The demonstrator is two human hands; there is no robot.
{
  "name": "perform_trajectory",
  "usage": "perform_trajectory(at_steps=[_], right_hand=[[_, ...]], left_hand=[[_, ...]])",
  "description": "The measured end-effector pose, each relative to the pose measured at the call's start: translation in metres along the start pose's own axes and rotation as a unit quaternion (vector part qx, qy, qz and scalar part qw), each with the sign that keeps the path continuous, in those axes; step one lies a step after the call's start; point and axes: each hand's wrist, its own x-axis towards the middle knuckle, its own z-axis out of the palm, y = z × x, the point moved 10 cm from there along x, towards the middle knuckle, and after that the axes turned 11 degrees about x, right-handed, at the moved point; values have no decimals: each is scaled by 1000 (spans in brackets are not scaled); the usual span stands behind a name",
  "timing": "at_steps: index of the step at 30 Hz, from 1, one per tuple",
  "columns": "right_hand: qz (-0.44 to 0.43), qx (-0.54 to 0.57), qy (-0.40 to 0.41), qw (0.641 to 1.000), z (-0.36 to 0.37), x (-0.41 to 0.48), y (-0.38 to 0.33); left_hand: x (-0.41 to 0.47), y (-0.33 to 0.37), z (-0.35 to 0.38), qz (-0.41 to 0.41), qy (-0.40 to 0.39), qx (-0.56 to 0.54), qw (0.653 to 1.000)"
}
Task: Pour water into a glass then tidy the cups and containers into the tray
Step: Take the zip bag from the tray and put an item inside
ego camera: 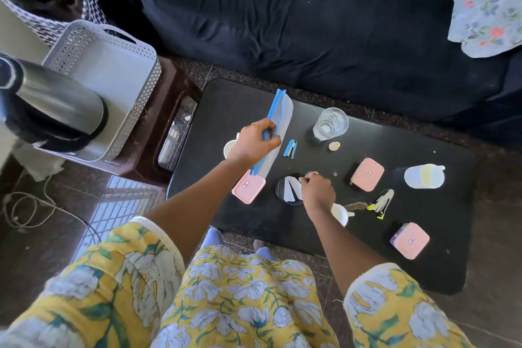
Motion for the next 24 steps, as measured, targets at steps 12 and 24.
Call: perform_trajectory(at_steps=[12,24], right_hand=[[-127,412,-204,879,-50,66,-109],[-6,529,-267,805,-41,64,-111]], left_hand=[[12,28,-20,-10,-184,-242,953],[-8,-41,-11,-151,-210,-574,777]])
